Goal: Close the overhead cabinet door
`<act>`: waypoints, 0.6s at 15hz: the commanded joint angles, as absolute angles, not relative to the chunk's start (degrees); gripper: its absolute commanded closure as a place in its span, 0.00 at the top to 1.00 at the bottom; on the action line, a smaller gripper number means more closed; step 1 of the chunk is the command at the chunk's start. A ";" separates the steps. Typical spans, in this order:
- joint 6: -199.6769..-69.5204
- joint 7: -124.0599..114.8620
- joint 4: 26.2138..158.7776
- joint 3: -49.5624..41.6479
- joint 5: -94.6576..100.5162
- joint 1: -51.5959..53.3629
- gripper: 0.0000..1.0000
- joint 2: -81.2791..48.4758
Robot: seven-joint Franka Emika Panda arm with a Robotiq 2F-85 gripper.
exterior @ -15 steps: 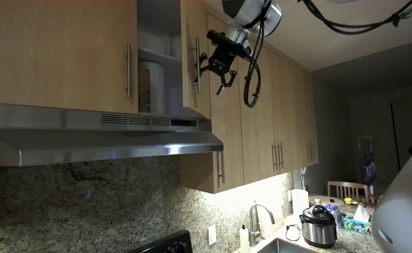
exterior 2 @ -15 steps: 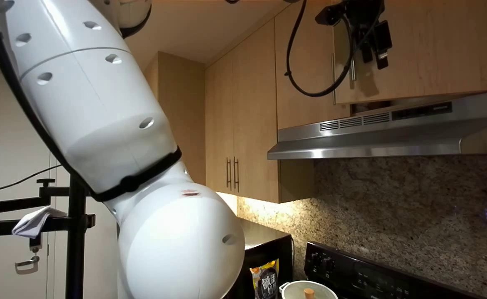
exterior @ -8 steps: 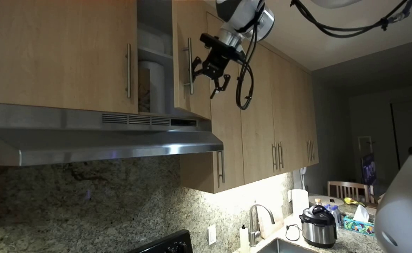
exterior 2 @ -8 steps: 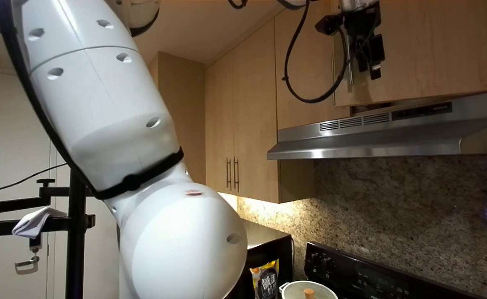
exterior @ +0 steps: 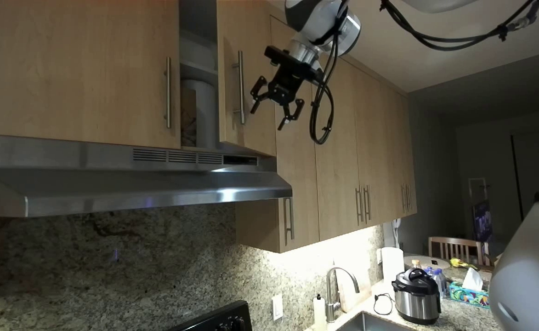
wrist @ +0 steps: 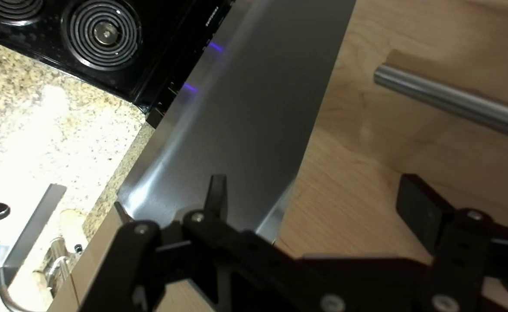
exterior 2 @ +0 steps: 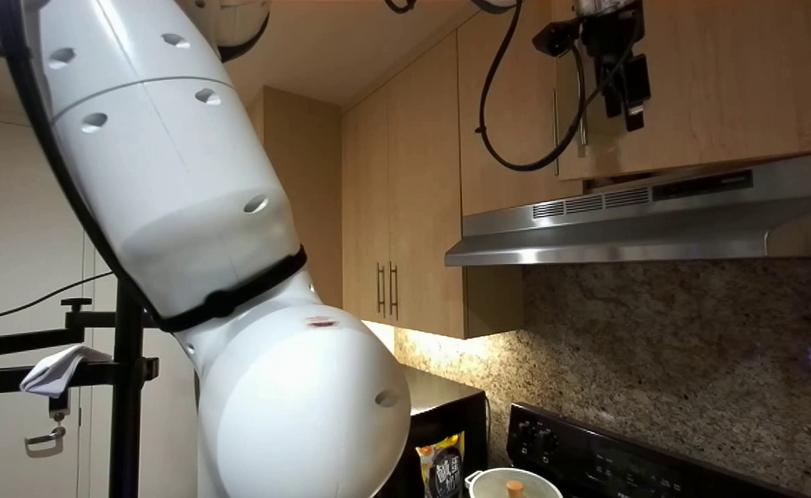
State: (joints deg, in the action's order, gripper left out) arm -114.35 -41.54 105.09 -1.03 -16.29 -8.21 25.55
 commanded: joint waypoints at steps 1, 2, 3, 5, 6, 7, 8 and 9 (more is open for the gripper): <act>-115.41 -43.19 105.99 -1.54 -14.89 -9.56 1.00 27.20; -114.94 -42.41 106.15 -2.26 -15.00 -9.83 1.00 27.95; -114.64 -41.70 106.43 -2.63 -14.58 -10.11 1.00 28.65; -113.79 -40.02 107.06 -3.36 -13.03 -10.64 1.00 30.27; -113.64 -39.47 107.54 -3.47 -11.32 -11.24 1.00 31.10; -113.48 -38.65 108.29 -3.81 -9.48 -11.80 1.00 32.31; -113.65 -37.87 108.99 -3.87 -7.54 -12.40 1.00 33.40; -113.31 -36.70 109.77 -4.01 -5.76 -12.80 1.00 34.50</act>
